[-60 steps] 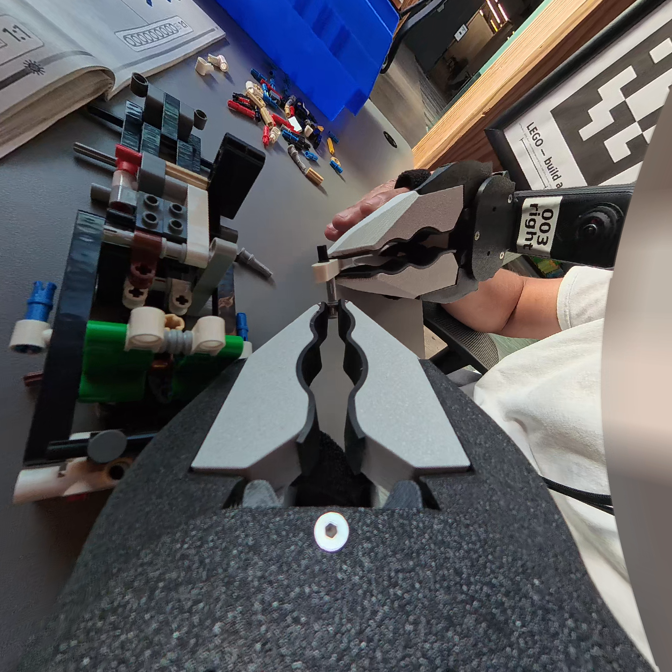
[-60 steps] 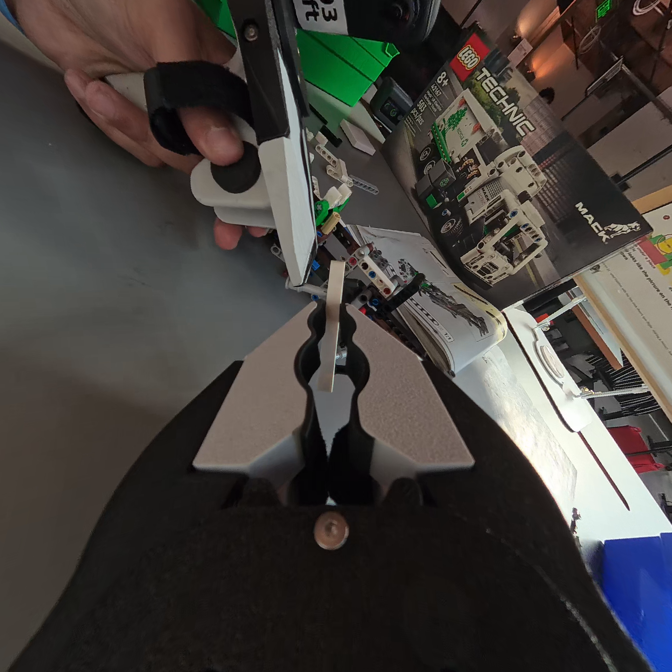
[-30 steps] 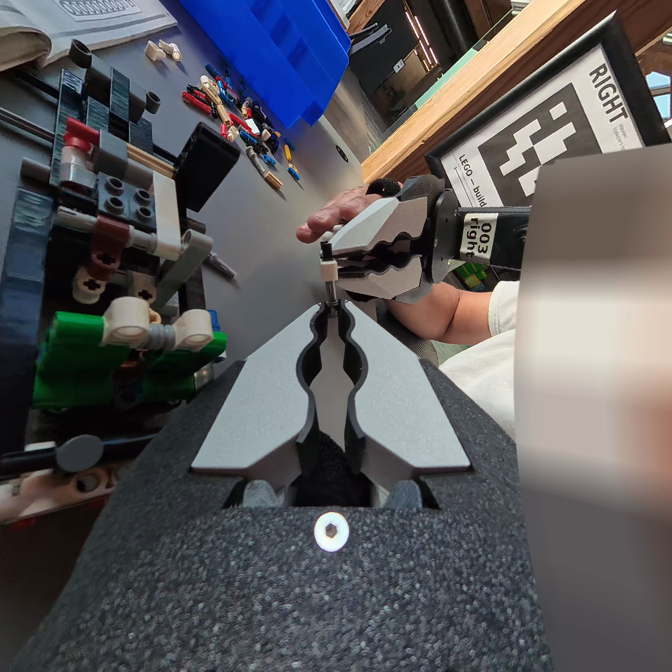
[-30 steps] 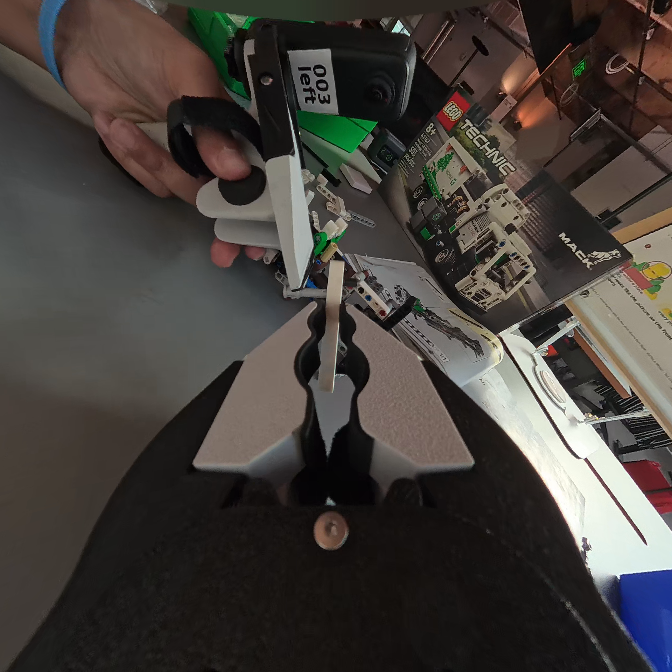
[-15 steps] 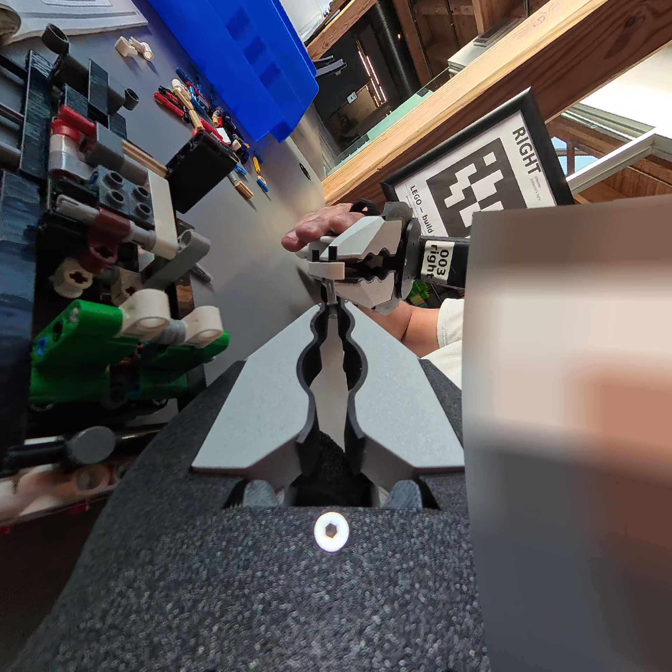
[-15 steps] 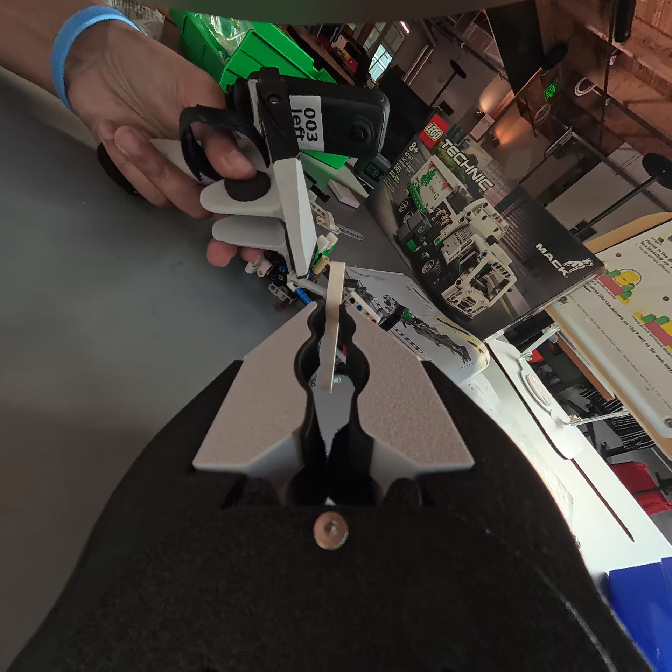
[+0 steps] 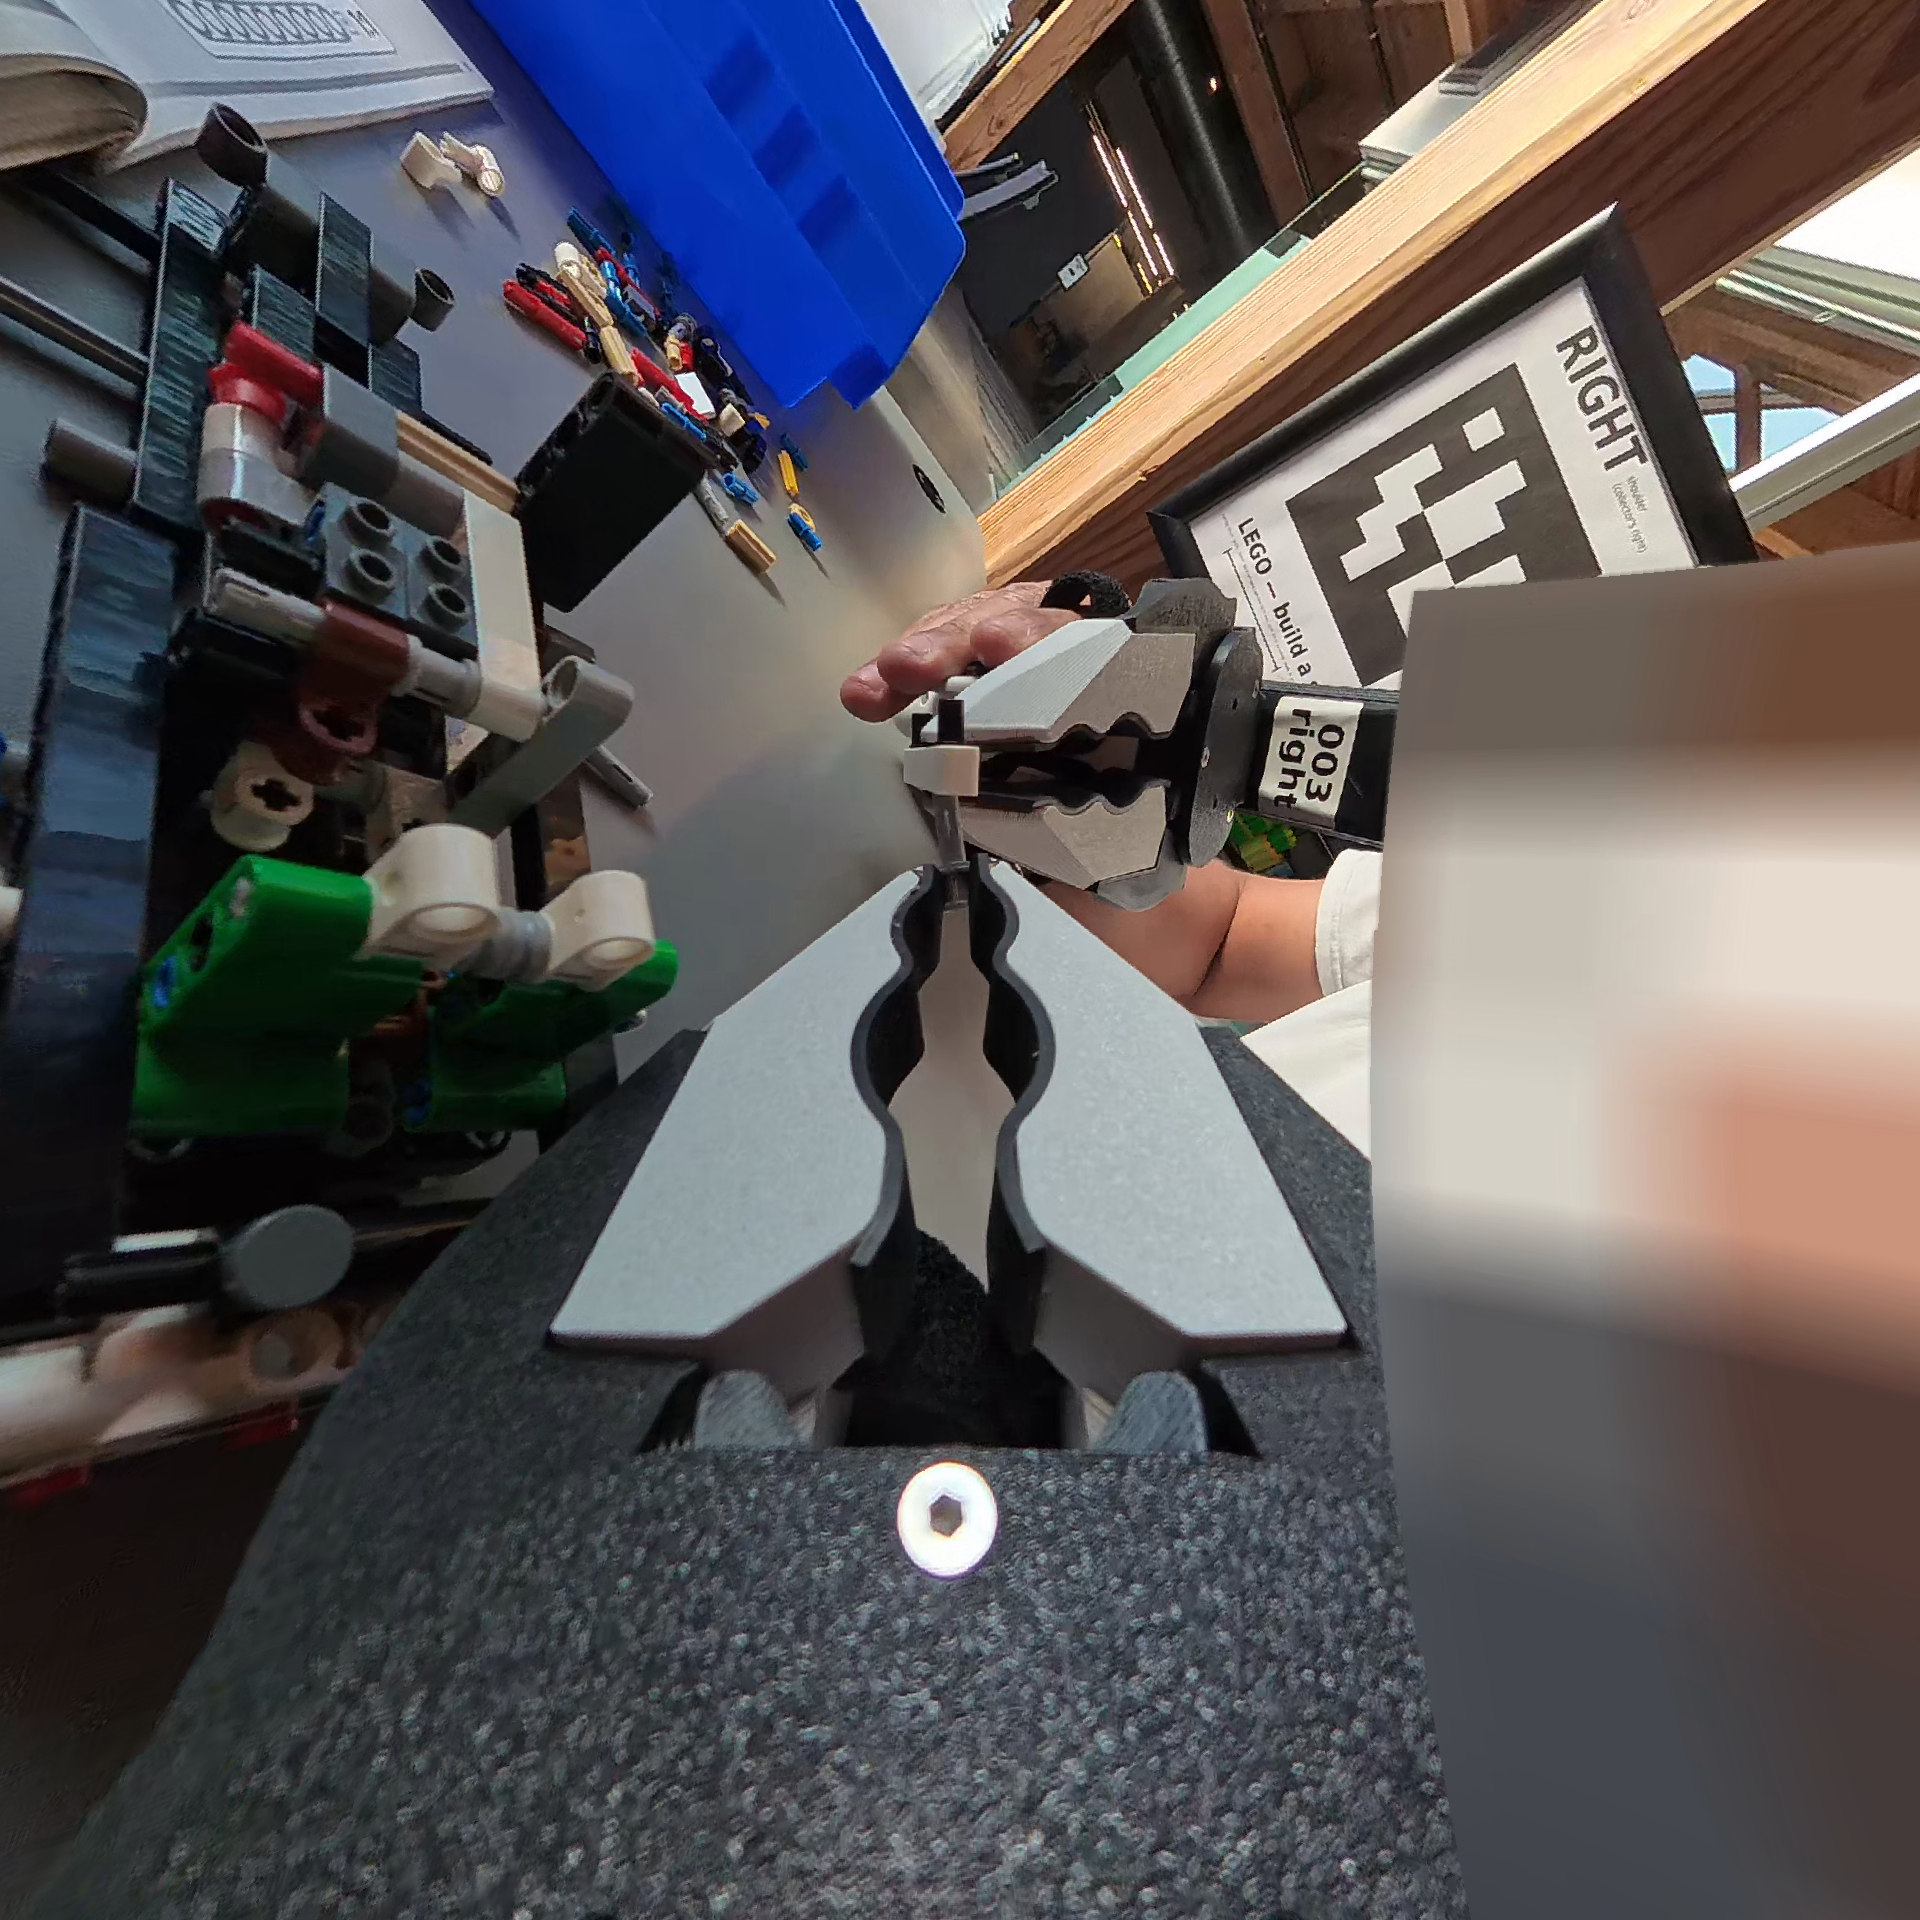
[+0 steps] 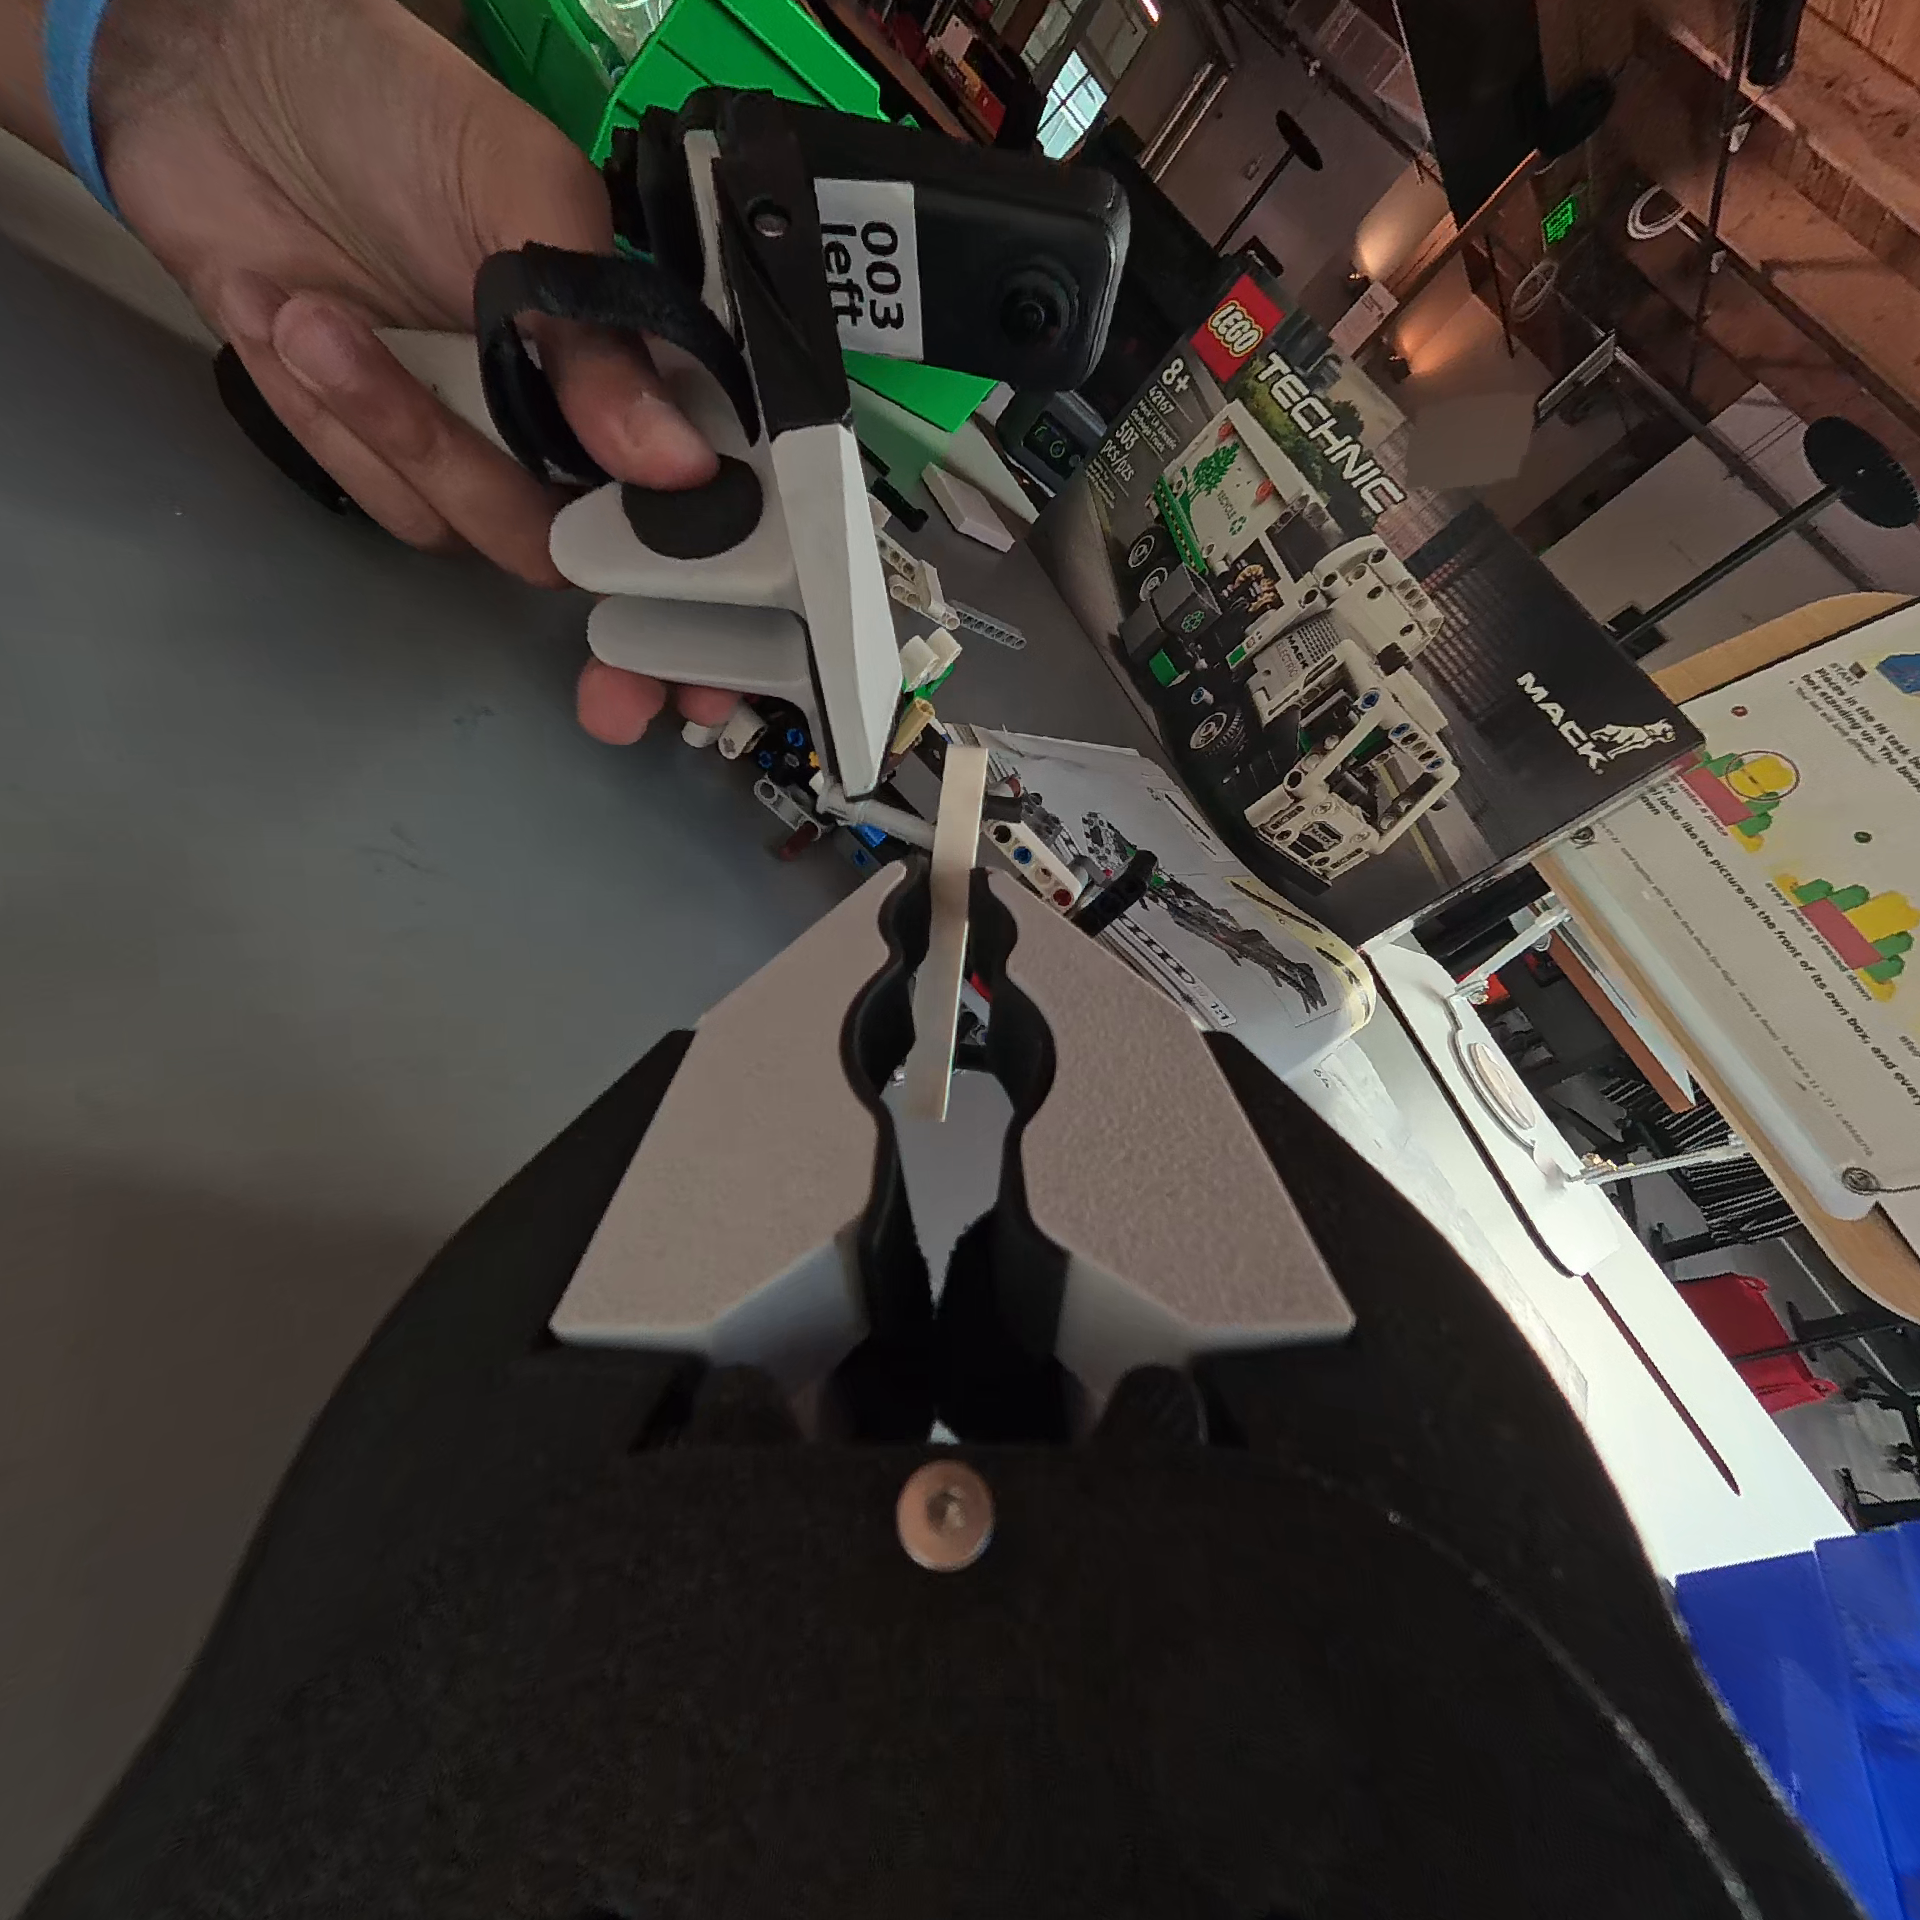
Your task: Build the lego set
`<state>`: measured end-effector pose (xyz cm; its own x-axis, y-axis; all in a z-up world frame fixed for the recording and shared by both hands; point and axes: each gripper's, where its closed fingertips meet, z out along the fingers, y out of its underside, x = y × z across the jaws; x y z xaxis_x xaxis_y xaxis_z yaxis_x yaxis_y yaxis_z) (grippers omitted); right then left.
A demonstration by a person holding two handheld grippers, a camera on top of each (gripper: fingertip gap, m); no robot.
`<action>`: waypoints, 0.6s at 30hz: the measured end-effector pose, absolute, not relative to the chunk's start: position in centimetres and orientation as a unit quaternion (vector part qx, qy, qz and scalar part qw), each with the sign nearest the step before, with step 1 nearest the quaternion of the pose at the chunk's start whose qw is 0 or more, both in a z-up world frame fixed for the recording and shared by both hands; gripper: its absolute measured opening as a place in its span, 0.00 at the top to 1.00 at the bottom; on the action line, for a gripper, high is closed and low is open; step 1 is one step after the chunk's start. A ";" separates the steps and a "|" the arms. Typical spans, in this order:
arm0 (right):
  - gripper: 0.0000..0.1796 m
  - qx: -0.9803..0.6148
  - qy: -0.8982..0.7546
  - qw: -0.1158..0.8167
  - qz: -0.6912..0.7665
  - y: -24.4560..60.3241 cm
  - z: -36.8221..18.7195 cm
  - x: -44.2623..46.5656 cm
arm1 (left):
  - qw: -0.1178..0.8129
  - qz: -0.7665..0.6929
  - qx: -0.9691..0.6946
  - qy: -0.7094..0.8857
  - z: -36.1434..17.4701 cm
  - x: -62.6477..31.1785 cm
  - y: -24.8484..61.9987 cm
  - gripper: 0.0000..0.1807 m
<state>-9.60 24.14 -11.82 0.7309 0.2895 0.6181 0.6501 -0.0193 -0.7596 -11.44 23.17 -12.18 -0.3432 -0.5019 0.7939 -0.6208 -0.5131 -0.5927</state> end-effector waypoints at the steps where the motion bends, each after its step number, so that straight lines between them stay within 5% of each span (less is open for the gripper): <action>1: 0.97 -0.699 -0.336 0.615 -0.144 24.1 -11.8 -9.6 | 0.044 0.655 0.571 -0.493 -12.2 -11.4 23.2 0.99; 18: 0.97 -0.709 -0.344 0.598 -0.144 24.3 -12.6 -9.4 | -0.059 0.568 0.560 -0.600 -13.8 -11.8 22.3 0.99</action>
<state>-9.44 24.29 -12.61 0.7214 0.3155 0.6165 0.6609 -0.0474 -0.7490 -11.85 22.35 -13.82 -0.3659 -0.7387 0.5661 -0.6054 -0.2730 -0.7476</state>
